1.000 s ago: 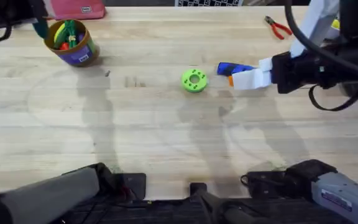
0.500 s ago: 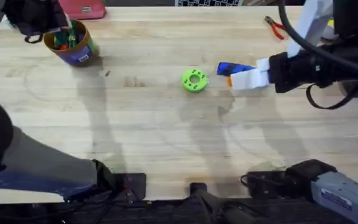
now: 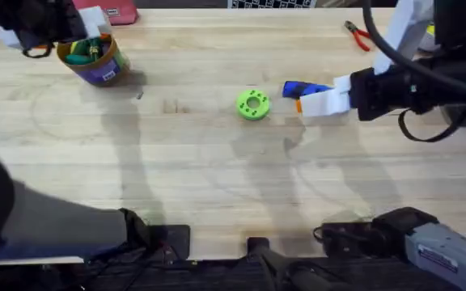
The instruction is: Pick up the gripper from the table and insert it into the empty holder that is missing its gripper. Then pick up a screw, insert it into the mounting hole, and use the screwdriver to tighten it. Finally, clean up the table by picking up the vegetable and placing it into the bucket.
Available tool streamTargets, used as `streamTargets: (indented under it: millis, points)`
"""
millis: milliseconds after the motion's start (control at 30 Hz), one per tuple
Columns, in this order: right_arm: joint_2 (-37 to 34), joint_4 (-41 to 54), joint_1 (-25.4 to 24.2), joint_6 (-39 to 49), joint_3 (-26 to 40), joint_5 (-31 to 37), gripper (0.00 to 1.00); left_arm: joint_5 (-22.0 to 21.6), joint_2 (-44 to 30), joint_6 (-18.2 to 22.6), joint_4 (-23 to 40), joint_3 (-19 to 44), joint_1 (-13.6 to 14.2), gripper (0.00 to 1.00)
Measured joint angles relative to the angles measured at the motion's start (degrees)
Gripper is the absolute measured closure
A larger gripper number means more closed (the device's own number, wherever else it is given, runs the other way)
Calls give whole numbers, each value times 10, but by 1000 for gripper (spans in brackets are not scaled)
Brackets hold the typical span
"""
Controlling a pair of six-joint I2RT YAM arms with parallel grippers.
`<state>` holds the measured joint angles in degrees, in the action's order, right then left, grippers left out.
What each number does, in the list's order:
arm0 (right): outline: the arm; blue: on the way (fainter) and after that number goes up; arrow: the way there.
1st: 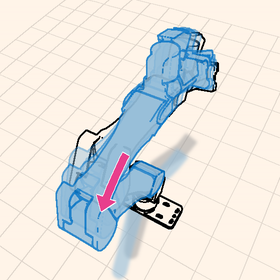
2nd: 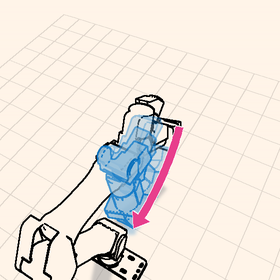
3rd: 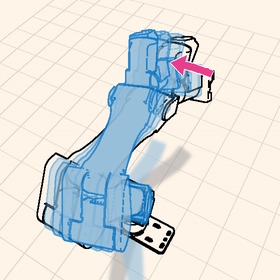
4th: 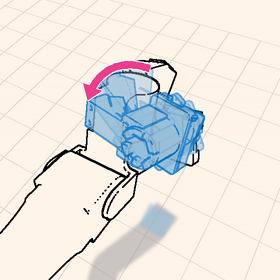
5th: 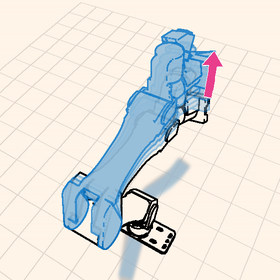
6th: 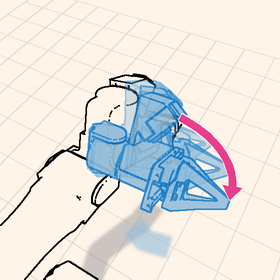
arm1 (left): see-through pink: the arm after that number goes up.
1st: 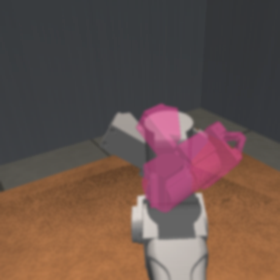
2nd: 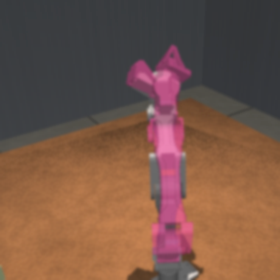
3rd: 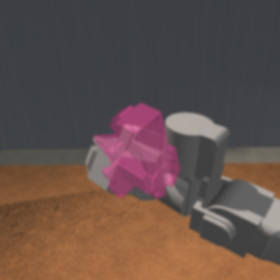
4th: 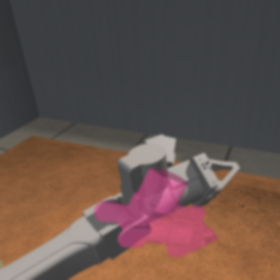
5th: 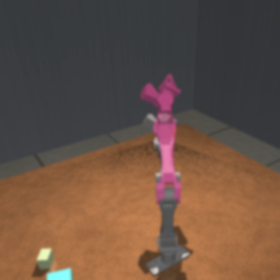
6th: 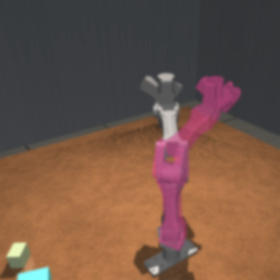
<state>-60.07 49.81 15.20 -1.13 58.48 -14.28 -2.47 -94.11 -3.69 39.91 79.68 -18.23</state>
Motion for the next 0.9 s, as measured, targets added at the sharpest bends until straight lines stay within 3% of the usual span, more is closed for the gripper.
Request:
streamTargets:
  millis: [100, 233, 367, 567, 767, 900]
  points:
    - [0, 3, 0, 0, 0, 0, 9, -4, 53, -3, 37, 0, 14, 13]
    - [0, 4, 0, 0, 0, 0, 9, -8, 133, -7, 89, 0, 55, 13]
    - [0, 4, 0, 0, 0, 0, 7, -25, 213, -18, 103, -30, 121, 13]
    - [0, 4, 0, 0, 0, 0, 8, -38, 321, -47, 135, -152, 221, 12]
    - [0, 2, 0, 0, 0, 0, 7, -33, 368, -67, 156, -216, 293, 13]
    - [0, 0, 0, 0, 0, 0, 8, -33, 366, -72, 156, -227, 311, 15]
